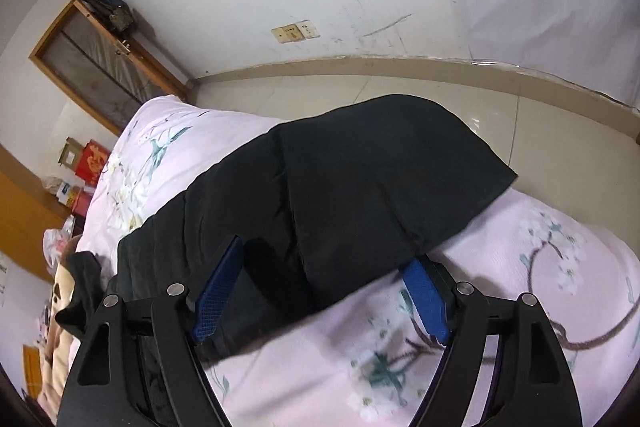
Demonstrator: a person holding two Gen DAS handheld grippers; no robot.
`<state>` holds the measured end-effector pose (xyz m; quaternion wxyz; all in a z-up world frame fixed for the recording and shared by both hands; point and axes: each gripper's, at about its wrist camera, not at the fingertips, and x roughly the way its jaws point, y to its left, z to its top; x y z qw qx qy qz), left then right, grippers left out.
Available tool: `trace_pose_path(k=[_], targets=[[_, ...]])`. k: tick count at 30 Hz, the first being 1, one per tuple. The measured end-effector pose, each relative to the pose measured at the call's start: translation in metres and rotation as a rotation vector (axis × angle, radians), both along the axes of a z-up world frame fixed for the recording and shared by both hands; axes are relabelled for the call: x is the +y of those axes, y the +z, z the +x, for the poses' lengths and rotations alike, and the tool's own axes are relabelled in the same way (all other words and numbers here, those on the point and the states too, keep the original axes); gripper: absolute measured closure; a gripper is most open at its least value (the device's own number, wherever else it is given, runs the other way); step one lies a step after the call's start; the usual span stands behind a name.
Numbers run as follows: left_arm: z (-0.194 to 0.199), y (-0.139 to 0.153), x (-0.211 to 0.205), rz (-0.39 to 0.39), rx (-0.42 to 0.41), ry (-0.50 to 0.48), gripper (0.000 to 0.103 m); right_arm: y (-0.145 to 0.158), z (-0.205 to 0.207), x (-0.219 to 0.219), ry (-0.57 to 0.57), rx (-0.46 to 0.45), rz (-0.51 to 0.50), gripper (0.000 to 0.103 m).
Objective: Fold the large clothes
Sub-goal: 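Grasp the other jacket sleeve with the right tool and lift it, then fold the held sleeve across the jacket front and open the right tool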
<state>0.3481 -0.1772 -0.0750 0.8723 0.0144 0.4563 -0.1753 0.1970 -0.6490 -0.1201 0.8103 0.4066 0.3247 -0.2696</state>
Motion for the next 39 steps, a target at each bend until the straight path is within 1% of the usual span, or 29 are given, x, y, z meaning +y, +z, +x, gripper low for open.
trace_pose_path(k=[2, 3, 4, 5, 7, 8, 9, 10, 12, 15, 20, 24, 27, 29, 32, 36, 39], targets=[[0.001, -0.002, 0.001, 0.005, 0.003, -0.001, 0.030, 0.001, -0.002, -0.001, -0.013, -0.006, 0.001, 0.026], [0.001, -0.002, 0.002, 0.006, 0.004, 0.003, 0.030, 0.001, 0.000, -0.001, -0.018, 0.000, -0.005, 0.032], [0.001, -0.002, 0.003, 0.007, 0.004, 0.006, 0.030, 0.002, -0.001, -0.001, -0.030, 0.011, -0.016, 0.045], [0.001, -0.002, 0.004, 0.006, 0.004, 0.009, 0.030, 0.003, -0.003, -0.002, -0.038, 0.014, -0.022, 0.049], [0.001, -0.003, 0.006, 0.006, 0.003, 0.011, 0.030, 0.005, -0.003, -0.004, -0.034, 0.004, -0.021, 0.063], [0.001, -0.003, 0.007, 0.007, 0.002, 0.011, 0.030, 0.006, -0.004, -0.005, -0.031, 0.001, -0.022, 0.068], [0.001, -0.002, 0.007, 0.008, 0.002, 0.012, 0.030, 0.008, -0.005, -0.006, -0.029, 0.002, -0.028, 0.080], [0.001, -0.002, 0.007, 0.009, 0.003, 0.013, 0.030, 0.009, -0.005, -0.006, -0.026, -0.002, -0.031, 0.085], [0.000, -0.001, 0.009, 0.004, 0.004, 0.014, 0.030, 0.016, -0.008, -0.005, -0.027, -0.028, -0.053, 0.090], [-0.001, 0.003, 0.010, -0.004, 0.000, 0.011, 0.030, 0.035, -0.009, 0.007, -0.007, -0.072, -0.115, 0.091], [-0.003, 0.013, 0.017, -0.030, -0.016, 0.015, 0.030, 0.077, -0.003, 0.033, 0.076, -0.166, -0.208, 0.092], [-0.004, 0.018, 0.028, -0.055, -0.018, 0.035, 0.030, 0.111, 0.011, 0.069, 0.196, -0.244, -0.272, 0.092], [-0.004, 0.020, 0.039, -0.076, -0.009, 0.062, 0.030, 0.126, 0.026, 0.102, 0.304, -0.282, -0.306, 0.092], [-0.005, 0.022, 0.046, -0.090, -0.011, 0.069, 0.030, 0.132, 0.037, 0.123, 0.367, -0.302, -0.316, 0.092], [-0.004, 0.025, 0.059, -0.127, -0.004, 0.079, 0.030, 0.136, 0.056, 0.157, 0.479, -0.330, -0.303, 0.092], [0.000, 0.029, 0.078, -0.146, -0.011, 0.105, 0.030, 0.132, 0.083, 0.205, 0.642, -0.347, -0.267, 0.092], [0.004, 0.030, 0.093, -0.164, -0.012, 0.124, 0.030, 0.126, 0.100, 0.241, 0.732, -0.336, -0.274, 0.092]])
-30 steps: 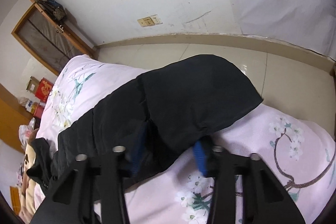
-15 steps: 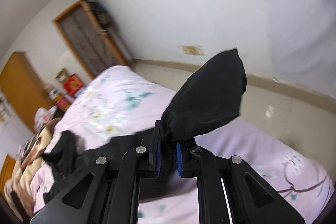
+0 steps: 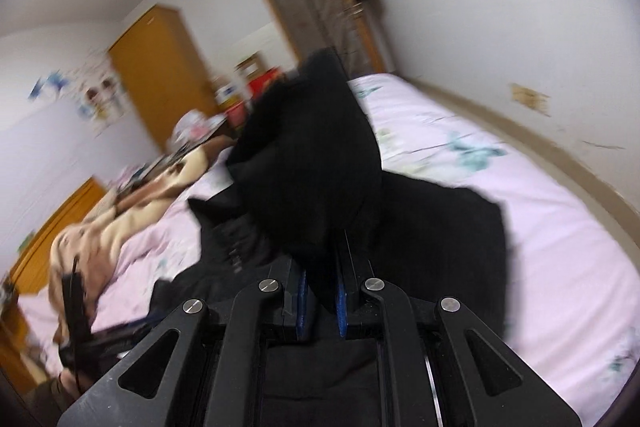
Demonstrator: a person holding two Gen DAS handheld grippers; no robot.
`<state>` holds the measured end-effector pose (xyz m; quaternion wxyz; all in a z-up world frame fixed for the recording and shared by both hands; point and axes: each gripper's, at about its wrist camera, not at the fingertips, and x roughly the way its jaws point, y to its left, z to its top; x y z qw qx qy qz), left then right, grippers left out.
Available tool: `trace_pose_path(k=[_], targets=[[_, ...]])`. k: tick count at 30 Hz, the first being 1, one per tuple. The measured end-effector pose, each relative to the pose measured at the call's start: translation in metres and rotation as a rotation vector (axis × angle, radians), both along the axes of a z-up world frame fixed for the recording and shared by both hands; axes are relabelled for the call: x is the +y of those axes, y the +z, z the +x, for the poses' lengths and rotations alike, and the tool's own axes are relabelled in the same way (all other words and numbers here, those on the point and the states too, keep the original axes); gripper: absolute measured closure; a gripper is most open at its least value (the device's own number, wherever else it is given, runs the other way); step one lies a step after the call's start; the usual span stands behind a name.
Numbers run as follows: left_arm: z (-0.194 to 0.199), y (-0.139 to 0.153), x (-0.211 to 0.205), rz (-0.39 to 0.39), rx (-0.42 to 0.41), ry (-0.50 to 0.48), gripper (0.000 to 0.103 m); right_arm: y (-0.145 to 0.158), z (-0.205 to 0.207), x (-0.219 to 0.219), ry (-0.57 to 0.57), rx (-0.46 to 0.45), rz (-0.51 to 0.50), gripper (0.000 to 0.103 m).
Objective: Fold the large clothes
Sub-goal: 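Fold the held sleeve across the jacket front and open the right tool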
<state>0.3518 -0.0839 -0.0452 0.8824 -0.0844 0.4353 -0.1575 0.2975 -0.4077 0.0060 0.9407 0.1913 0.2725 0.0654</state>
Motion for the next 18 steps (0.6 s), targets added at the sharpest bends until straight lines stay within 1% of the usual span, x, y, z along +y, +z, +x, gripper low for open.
trace_pose_path(k=[6, 9, 15, 16, 17, 18], targets=[[0.006, -0.005, 0.029, -0.043, 0.020, 0.039, 0.030, -0.027, 0.036, 0.062, 0.137, 0.066, -0.033, 0.092], [0.009, -0.008, 0.039, -0.067, 0.031, 0.045, 0.030, -0.046, 0.044, 0.084, 0.193, 0.098, -0.051, 0.092], [0.022, -0.015, 0.049, -0.169, 0.074, 0.040, 0.030, -0.073, 0.056, 0.121, 0.282, 0.173, -0.063, 0.092], [0.024, -0.017, 0.049, -0.205, 0.083, 0.037, 0.030, -0.079, 0.058, 0.127, 0.296, 0.188, -0.067, 0.092], [0.027, -0.019, 0.049, -0.248, 0.094, 0.033, 0.027, -0.084, 0.060, 0.133, 0.308, 0.197, -0.072, 0.092], [0.030, -0.020, 0.048, -0.273, 0.106, 0.033, 0.025, -0.090, 0.061, 0.138, 0.314, 0.208, -0.080, 0.092]])
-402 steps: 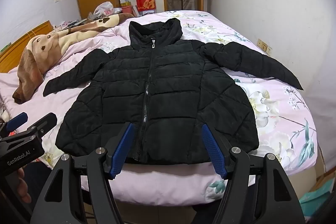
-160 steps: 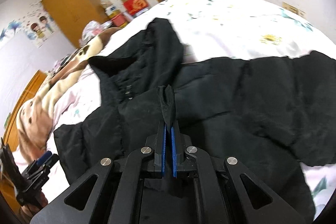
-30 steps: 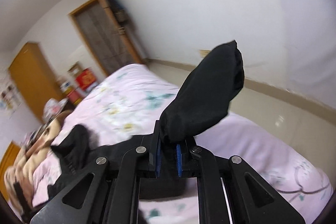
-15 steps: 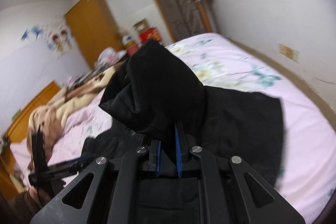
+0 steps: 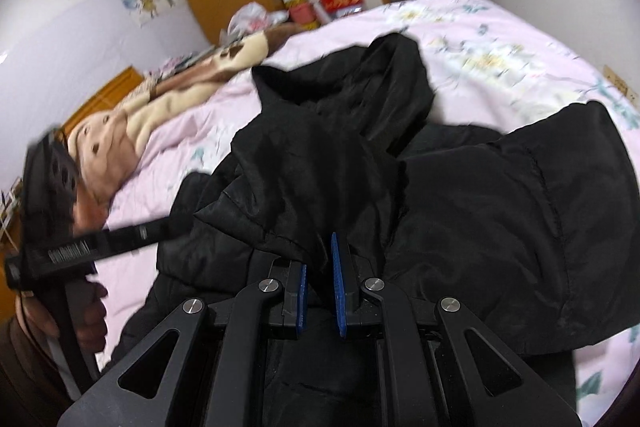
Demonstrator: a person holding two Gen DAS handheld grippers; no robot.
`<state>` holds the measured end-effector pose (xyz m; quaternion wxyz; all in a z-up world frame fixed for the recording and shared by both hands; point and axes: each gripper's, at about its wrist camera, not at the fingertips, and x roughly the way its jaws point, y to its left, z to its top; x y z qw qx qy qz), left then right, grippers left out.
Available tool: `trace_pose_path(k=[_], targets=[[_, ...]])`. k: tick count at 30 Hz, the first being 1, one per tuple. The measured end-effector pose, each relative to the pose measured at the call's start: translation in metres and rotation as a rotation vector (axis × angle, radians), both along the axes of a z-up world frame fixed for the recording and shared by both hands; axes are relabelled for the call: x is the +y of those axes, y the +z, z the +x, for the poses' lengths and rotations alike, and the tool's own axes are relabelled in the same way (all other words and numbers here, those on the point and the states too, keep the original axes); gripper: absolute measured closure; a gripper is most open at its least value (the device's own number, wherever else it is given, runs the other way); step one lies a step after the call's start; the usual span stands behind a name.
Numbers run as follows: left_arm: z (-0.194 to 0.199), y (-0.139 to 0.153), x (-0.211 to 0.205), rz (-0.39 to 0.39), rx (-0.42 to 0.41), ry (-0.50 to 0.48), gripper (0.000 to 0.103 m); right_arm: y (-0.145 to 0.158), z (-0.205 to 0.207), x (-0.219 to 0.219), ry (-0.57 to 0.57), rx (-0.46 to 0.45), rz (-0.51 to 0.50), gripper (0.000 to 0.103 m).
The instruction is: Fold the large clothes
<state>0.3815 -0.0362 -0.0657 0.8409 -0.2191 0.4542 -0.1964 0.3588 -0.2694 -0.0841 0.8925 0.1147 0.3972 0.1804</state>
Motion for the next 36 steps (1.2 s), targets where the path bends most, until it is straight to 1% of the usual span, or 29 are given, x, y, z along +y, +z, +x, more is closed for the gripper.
trace_pose_path(k=[2, 5, 7, 9, 11, 12, 13, 14, 16, 17, 19, 20, 21, 22, 23, 24, 25, 26, 28, 29, 31, 33, 36], targets=[[0.006, -0.005, -0.004, -0.077, 0.030, -0.017, 0.014, -0.007, 0.002, 0.006, 0.011, 0.018, -0.005, 0.092], [0.018, -0.015, -0.015, -0.157, 0.082, -0.042, 0.014, -0.017, 0.003, 0.010, 0.012, 0.033, -0.022, 0.092], [0.024, -0.019, -0.022, -0.155, 0.109, -0.038, 0.014, -0.020, 0.003, 0.011, 0.014, 0.040, -0.032, 0.092], [0.031, -0.026, -0.029, -0.183, 0.142, -0.047, 0.014, -0.025, 0.004, 0.010, 0.022, 0.056, -0.026, 0.091], [0.037, -0.034, -0.035, -0.233, 0.176, -0.040, 0.014, -0.027, 0.004, 0.009, 0.025, 0.071, -0.026, 0.091], [0.040, -0.037, -0.038, -0.223, 0.194, -0.034, 0.014, -0.029, 0.004, 0.008, 0.032, 0.076, -0.022, 0.091], [0.042, -0.041, -0.043, -0.182, 0.216, -0.029, 0.014, -0.029, 0.003, 0.008, 0.034, 0.080, -0.021, 0.089], [0.044, -0.043, -0.047, -0.162, 0.222, -0.031, 0.014, -0.028, 0.002, 0.007, 0.038, 0.087, -0.017, 0.087], [0.044, -0.047, -0.051, -0.154, 0.233, -0.026, 0.014, -0.025, -0.002, 0.004, 0.047, 0.082, -0.008, 0.079], [0.044, -0.049, -0.054, -0.147, 0.235, -0.024, 0.015, -0.022, -0.005, 0.000, 0.051, 0.075, -0.006, 0.076], [0.043, -0.050, -0.055, -0.134, 0.232, -0.016, 0.016, -0.016, -0.011, -0.010, 0.061, 0.072, 0.015, 0.066], [0.042, -0.049, -0.057, -0.130, 0.224, -0.013, 0.020, -0.014, -0.016, -0.016, 0.063, 0.071, 0.023, 0.062], [0.043, -0.048, -0.058, -0.123, 0.218, -0.010, 0.025, -0.010, -0.021, -0.023, 0.054, 0.066, 0.024, 0.049], [0.044, -0.048, -0.060, -0.108, 0.218, -0.007, 0.038, -0.007, -0.025, -0.031, 0.044, 0.059, 0.026, 0.045], [0.045, -0.049, -0.062, -0.070, 0.232, -0.002, 0.048, -0.004, -0.030, -0.040, 0.034, 0.052, 0.035, 0.045], [0.046, -0.049, -0.063, -0.047, 0.238, -0.001, 0.055, 0.000, -0.035, -0.051, 0.025, 0.051, 0.048, 0.045], [0.046, -0.047, -0.064, -0.041, 0.229, -0.008, 0.066, 0.004, -0.038, -0.058, 0.020, 0.049, 0.056, 0.045], [0.044, -0.043, -0.066, -0.040, 0.212, -0.023, 0.074, 0.009, -0.043, -0.068, 0.010, 0.038, 0.065, 0.045], [0.042, -0.035, -0.065, -0.027, 0.188, -0.036, 0.083, 0.019, -0.050, -0.087, -0.030, 0.013, 0.058, 0.045], [0.041, -0.031, -0.065, -0.025, 0.175, -0.037, 0.084, 0.024, -0.053, -0.098, -0.063, 0.000, 0.046, 0.045], [0.038, -0.017, -0.057, -0.049, 0.141, -0.027, 0.085, 0.031, -0.055, -0.114, -0.113, -0.016, 0.034, 0.045], [0.038, -0.004, -0.044, -0.074, 0.104, 0.005, 0.085, 0.037, -0.056, -0.132, -0.168, -0.031, 0.035, 0.045], [0.038, 0.014, -0.023, -0.059, 0.046, 0.050, 0.085, 0.037, -0.054, -0.144, -0.217, -0.023, 0.010, 0.045]])
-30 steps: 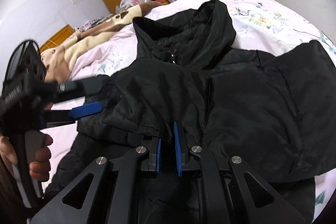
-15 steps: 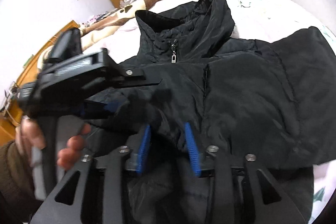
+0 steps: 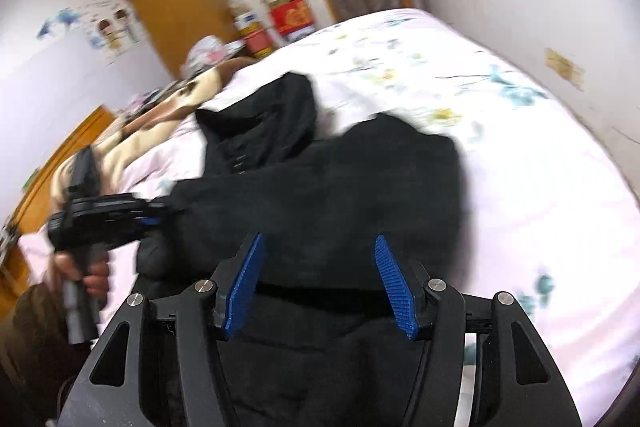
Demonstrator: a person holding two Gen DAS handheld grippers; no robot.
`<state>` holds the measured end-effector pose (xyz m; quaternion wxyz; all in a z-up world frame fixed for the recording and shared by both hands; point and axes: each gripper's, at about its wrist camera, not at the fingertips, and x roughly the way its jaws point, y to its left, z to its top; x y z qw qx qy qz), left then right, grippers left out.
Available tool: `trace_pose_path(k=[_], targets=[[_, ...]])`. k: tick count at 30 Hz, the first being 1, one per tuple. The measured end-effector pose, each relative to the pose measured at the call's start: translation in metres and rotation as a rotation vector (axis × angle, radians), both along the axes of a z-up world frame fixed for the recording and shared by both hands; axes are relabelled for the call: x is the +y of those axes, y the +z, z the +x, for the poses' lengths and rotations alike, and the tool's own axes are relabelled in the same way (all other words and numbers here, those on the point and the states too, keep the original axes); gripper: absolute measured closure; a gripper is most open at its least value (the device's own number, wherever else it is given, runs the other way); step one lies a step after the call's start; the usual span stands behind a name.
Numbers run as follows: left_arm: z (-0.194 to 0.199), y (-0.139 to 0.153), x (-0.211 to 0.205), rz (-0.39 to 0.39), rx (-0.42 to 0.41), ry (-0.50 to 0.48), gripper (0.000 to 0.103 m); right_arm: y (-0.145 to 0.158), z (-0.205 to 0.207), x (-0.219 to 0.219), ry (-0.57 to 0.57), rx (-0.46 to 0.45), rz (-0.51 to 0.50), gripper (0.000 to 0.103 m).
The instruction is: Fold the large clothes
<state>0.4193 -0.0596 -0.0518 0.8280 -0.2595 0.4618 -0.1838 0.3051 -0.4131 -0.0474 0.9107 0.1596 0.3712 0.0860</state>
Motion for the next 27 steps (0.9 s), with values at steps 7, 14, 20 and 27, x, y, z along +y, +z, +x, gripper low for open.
trace_pose_path(k=[7, 14, 20, 27], targets=[[0.001, -0.002, 0.052, 0.046, -0.012, 0.093, 0.085, -0.015, 0.023, 0.007, -0.025, 0.032, -0.019, 0.045], [0.003, -0.036, 0.057, 0.125, 0.031, 0.097, 0.085, -0.038, 0.053, 0.024, -0.022, 0.061, -0.055, 0.045], [0.005, -0.066, 0.065, 0.159, 0.091, 0.097, 0.084, -0.075, 0.079, 0.021, -0.083, 0.167, -0.165, 0.045], [0.004, -0.071, 0.058, 0.232, 0.087, 0.099, 0.071, -0.083, 0.084, 0.019, -0.083, 0.198, -0.207, 0.044]])
